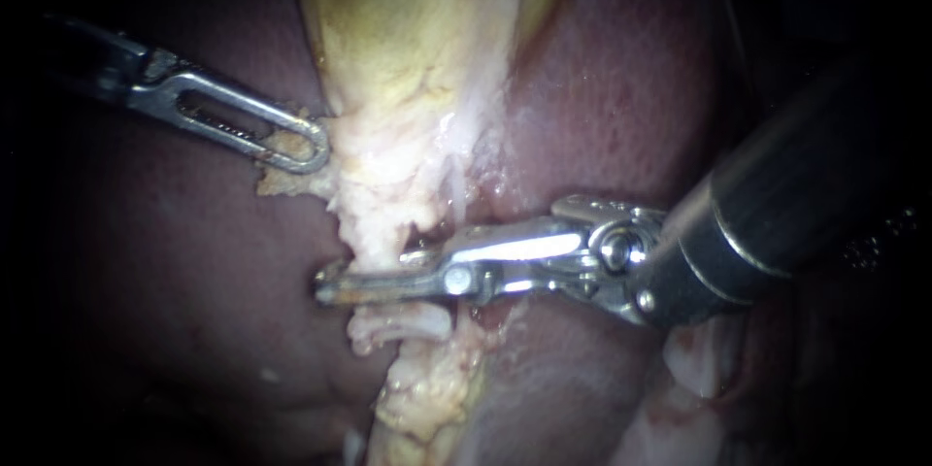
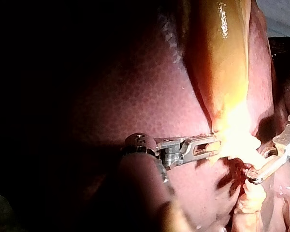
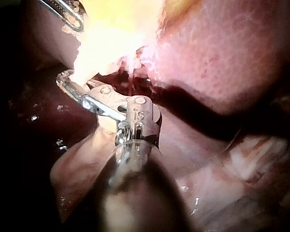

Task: Going back third clip left tube

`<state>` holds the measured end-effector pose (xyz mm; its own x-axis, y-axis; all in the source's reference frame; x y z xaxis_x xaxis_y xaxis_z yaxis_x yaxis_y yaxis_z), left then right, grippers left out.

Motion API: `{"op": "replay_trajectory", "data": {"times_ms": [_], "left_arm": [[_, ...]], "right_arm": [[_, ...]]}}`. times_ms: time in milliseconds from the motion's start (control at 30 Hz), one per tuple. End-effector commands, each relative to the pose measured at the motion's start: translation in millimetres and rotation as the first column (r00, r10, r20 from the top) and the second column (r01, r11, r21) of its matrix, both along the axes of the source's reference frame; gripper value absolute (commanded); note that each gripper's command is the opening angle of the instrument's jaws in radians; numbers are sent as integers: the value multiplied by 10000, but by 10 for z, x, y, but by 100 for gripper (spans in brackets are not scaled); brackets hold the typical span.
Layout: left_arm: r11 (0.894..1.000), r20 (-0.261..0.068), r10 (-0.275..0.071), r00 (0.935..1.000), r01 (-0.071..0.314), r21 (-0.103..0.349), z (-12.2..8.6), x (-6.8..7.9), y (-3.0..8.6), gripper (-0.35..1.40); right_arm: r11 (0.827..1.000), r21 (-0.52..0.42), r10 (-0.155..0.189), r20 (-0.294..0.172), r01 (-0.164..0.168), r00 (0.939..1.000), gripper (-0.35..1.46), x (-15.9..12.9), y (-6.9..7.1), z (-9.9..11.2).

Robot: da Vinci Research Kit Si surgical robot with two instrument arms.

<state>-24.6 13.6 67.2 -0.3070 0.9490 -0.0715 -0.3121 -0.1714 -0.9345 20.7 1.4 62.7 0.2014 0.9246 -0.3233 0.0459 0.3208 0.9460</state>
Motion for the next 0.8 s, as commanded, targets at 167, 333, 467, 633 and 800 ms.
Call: {"op": "replay_trajectory", "data": {"times_ms": [167,333,467,633,800], "left_arm": [[10000,-7,2,10000,-2,-3,0,0,0,-35],[10000,-7,2,10000,-2,-3,-1,0,0,-35],[10000,-7,2,10000,-2,-3,-1,0,0,-35],[10000,-8,1,10000,-1,-3,-1,0,-1,-35],[10000,-9,-2,10000,2,-3,-3,0,-2,-35]], "right_arm": [[9999,71,-113,-332,115,9994,-8,0,1,8],[9998,-187,2,-491,-11,9988,42,8,0,20],[9997,-206,135,-633,-148,9979,47,12,-3,30],[9986,-510,109,-662,-143,9977,49,18,-5,47],[9943,-1059,57,-732,-134,9973,50,22,-6,70]]}}
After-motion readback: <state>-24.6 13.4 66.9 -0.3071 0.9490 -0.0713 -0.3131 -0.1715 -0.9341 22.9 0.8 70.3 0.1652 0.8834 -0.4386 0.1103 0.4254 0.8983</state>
